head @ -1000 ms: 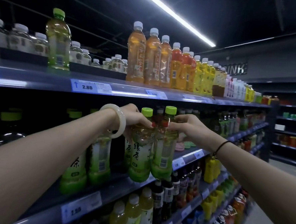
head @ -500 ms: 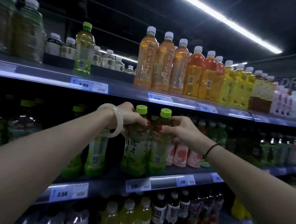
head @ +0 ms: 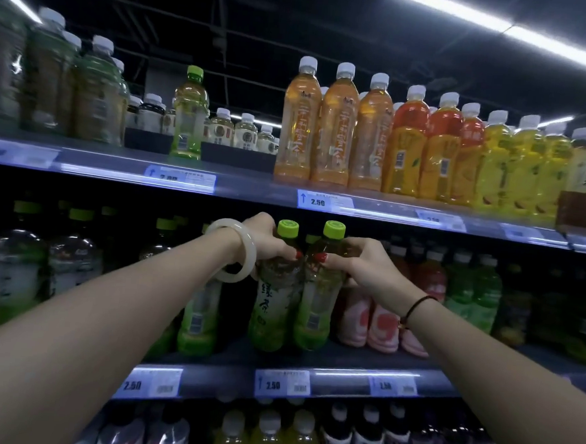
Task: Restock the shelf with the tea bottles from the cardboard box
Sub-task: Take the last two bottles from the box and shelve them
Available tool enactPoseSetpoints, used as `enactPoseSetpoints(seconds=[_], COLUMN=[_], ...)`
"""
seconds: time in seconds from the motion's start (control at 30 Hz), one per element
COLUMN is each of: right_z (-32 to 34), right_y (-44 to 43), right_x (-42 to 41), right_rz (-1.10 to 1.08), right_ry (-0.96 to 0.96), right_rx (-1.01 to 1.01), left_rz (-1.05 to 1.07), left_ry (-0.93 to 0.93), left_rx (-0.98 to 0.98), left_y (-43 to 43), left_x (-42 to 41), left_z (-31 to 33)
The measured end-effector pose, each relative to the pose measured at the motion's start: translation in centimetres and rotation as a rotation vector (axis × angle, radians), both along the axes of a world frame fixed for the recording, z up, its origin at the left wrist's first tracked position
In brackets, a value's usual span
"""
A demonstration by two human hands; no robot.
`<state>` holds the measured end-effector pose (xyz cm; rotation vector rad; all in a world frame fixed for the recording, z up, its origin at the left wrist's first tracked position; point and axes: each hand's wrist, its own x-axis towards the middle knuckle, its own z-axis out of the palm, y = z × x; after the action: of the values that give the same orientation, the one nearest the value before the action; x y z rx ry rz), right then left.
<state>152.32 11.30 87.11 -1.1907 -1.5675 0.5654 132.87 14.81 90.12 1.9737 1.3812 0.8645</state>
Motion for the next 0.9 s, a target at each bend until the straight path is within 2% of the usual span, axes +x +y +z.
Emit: enactPoseSetpoints(seconds=[0.3,0.47,0.73,0.9], right_z=[-1.2,-1.7,-2.0,-2.6], right_y=[2.5,3.7,5.7,7.0], right_x=[-0.3,0.5,0.1,0.2], right_rz=[0.032,0.016,0.018,0.025], right_ry=[0.001,0.027,0.018,0.102], right_rx=[-0.060,-0.104,-0.075,-0.022], left_rz=[0.043,0.083,0.148,0.153], left_ry=[-0.066,-0.035,-0.088,-0.125], left_rx=[0.026,0.055,0.038,0.037], left_y=[1.6,3.6,6.2,6.6], left_x=[-0.4,0.1,-0.5,-0.2], left_z=[-1.9,-3.7,-5.2,-5.4])
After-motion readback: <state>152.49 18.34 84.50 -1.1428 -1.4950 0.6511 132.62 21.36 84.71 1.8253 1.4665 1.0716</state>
